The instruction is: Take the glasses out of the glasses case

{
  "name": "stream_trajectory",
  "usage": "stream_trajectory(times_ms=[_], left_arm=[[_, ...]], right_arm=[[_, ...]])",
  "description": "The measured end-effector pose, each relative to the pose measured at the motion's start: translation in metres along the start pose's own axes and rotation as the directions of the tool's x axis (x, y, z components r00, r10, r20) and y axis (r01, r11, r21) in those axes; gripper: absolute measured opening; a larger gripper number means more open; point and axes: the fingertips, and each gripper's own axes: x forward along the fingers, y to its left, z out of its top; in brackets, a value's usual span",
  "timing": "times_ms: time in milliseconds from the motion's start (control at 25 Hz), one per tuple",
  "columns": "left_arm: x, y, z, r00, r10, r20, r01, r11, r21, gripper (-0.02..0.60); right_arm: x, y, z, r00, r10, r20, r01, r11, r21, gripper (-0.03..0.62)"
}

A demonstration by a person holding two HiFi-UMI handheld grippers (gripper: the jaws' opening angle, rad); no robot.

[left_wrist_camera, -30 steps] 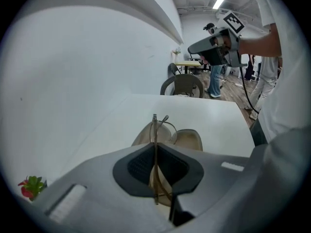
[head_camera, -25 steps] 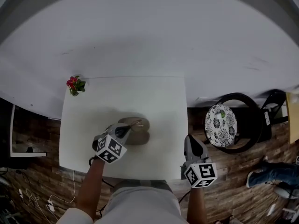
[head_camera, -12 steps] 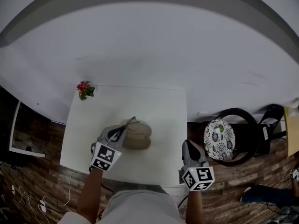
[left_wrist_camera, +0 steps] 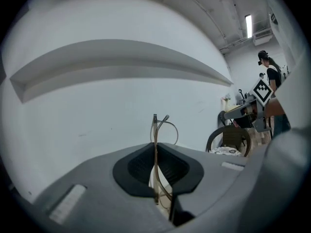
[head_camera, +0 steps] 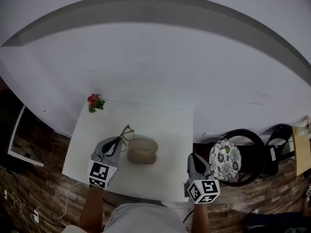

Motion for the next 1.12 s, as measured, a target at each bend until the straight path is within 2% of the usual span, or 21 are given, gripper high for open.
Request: stream_trajectory(times_ms=[360,560,800,1000,1120], left_arm=[[-0.043,0.017,0.019,0.991,0.092,0.095,-0.089,0.995,-0.033,0.023],[-0.058,0.024,0.022,0.983,0.136,0.12,-0.128,0.989,-0.075,0.023],[-0.07,0.034,0.026,0.97,0.188,0.156,-0.176,0.98,-0.089,0.021],[-0.079,0.046,0.028,0.959,0.219,0.179,-0.198,0.971,-0.132,0.021],[-0.078,0.049,0.028,0.958,0.22,0.186,-0.197,0.971,-0.133,0.022]], right_arm=[[-0.008,0.003,0.014,1.0,-0.015,0.027,0.015,1.0,-0.007,0.003],[-0.009,0.004,0.027,0.999,-0.015,0.043,0.016,1.0,-0.017,0.003],[-0.005,0.008,0.039,0.998,-0.019,0.064,0.021,0.999,-0.031,0.003],[-0.003,0.012,0.045,0.997,-0.022,0.069,0.024,0.999,-0.029,0.003],[0.0,0.015,0.049,0.997,-0.028,0.076,0.031,0.999,-0.03,0.003]])
